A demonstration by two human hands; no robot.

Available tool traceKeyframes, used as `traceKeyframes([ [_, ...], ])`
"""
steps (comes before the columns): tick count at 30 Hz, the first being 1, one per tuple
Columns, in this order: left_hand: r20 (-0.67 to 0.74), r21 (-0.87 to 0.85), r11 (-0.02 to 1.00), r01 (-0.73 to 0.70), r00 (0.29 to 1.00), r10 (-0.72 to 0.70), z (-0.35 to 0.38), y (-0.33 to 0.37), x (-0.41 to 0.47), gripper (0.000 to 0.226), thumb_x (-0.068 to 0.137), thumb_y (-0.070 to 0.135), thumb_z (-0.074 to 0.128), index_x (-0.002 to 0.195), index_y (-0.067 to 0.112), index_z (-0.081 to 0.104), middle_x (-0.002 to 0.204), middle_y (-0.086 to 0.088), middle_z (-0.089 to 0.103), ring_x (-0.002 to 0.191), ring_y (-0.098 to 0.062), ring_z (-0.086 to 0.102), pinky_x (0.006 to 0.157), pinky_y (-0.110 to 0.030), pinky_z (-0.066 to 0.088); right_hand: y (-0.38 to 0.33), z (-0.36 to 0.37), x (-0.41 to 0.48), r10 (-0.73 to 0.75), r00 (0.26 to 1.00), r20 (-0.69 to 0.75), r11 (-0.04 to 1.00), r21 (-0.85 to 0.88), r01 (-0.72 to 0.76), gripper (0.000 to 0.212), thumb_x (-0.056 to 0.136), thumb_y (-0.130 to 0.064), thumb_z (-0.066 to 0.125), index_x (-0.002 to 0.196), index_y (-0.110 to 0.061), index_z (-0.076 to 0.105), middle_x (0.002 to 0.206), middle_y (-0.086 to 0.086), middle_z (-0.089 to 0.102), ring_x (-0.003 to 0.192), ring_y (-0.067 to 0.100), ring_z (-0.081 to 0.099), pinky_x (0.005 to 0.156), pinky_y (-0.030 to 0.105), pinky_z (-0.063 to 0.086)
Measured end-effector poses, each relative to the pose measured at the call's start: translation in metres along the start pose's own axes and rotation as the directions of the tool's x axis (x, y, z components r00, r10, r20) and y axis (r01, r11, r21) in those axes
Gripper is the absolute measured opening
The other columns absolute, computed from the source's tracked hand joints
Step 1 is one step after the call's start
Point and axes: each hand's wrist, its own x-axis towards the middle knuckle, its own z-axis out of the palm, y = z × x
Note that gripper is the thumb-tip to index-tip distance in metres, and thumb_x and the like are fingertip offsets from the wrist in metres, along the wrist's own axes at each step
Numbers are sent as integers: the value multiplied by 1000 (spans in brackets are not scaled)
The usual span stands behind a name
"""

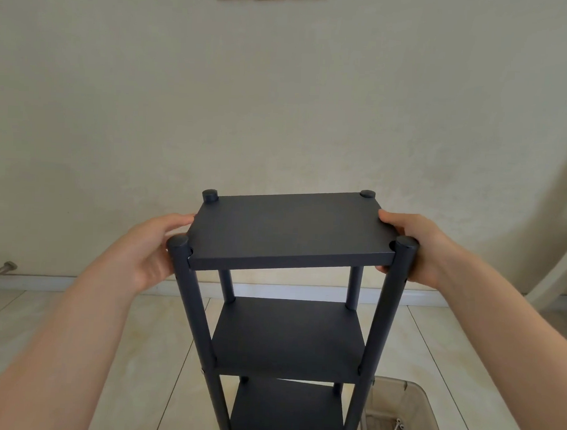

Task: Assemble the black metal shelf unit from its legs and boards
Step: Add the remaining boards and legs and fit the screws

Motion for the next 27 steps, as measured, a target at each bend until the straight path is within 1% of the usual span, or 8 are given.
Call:
traceKeyframes([
  [2, -184, 189, 971, -144, 966, 179, 6, 7, -5, 29, 95, 28, 64, 123, 20, 66, 121, 1, 68, 92, -18, 65, 79, -34, 51, 0, -2, 1, -1, 1000, 3, 1000, 13, 1, 17, 94, -34, 61, 94, -17, 60, 60, -2, 68, 47, 17, 64, 45, 28, 49],
  [4, -238, 436, 823, -364, 835, 496, 22, 8, -20, 30, 95, 33, 62, 124, 30, 68, 121, 16, 64, 95, -6, 63, 81, -24, 46, 0, -2, 1, 10, 1000, 5, 1000, 26, -10, 16, 95, -32, 59, 94, -16, 60, 60, -2, 69, 46, 18, 65, 46, 27, 50],
  [7, 162, 610, 395, -686, 597, 786, 59, 2, -53, 37, 89, 48, 58, 120, 34, 69, 112, 38, 56, 109, 16, 50, 96, -5, 32, 1, 0, 2, 10, 1000, 10, 999, 39, -11, 16, 95, -32, 59, 93, -16, 60, 60, -1, 69, 47, 18, 65, 48, 28, 50],
  [10, 626, 674, -65, -736, 521, 580, 93, -14, -56, 73, 83, 68, 56, 149, 38, 44, 152, 26, 37, 143, 6, 24, 117, -13, 9, 1, 1, 2, 3, 1000, 10, 999, 47, -4, 17, 95, -31, 59, 93, -15, 60, 60, 0, 69, 48, 17, 66, 50, 29, 51],
  [13, 738, 675, -397, -622, 576, 351, 121, -32, -39, 101, 88, 65, 58, 160, 30, -3, 168, 12, -5, 154, -10, -6, 123, -33, -8, 1, 3, 3, 9, 1000, 5, 999, 53, -9, 18, 94, -32, 60, 94, -14, 60, 61, 1, 70, 49, 18, 66, 52, 30, 51],
  [16, 729, 685, -464, -561, 533, 430, 139, -36, -25, 94, 98, 33, 58, 159, 21, -12, 169, 3, -8, 155, -15, -4, 123, -33, -5, 1, 5, 5, 19, 1000, 13, 998, 61, -19, 20, 94, -33, 60, 96, -13, 61, 63, 3, 71, 50, 19, 67, 55, 31, 51],
  [19, 704, 710, -441, -549, 557, 440, 148, -40, -20, 87, 96, 1, 52, 160, 15, -6, 169, -2, -3, 156, -19, 1, 123, -30, 0, 2, 3, 8, 24, 999, 31, 998, 53, -25, 20, 95, -33, 59, 94, -13, 60, 61, 2, 71, 48, 19, 67, 52, 29, 52],
  [27, 748, 663, -461, -590, 512, 422, 147, -41, -20, 87, 93, -7, 48, 160, 14, -4, 169, -3, 1, 155, -15, 4, 117, -24, -6, 5, 0, 8, 35, 998, 52, 997, 61, -38, 20, 95, -32, 58, 93, -12, 59, 60, 3, 70, 47, 19, 66, 50, 27, 52],
])
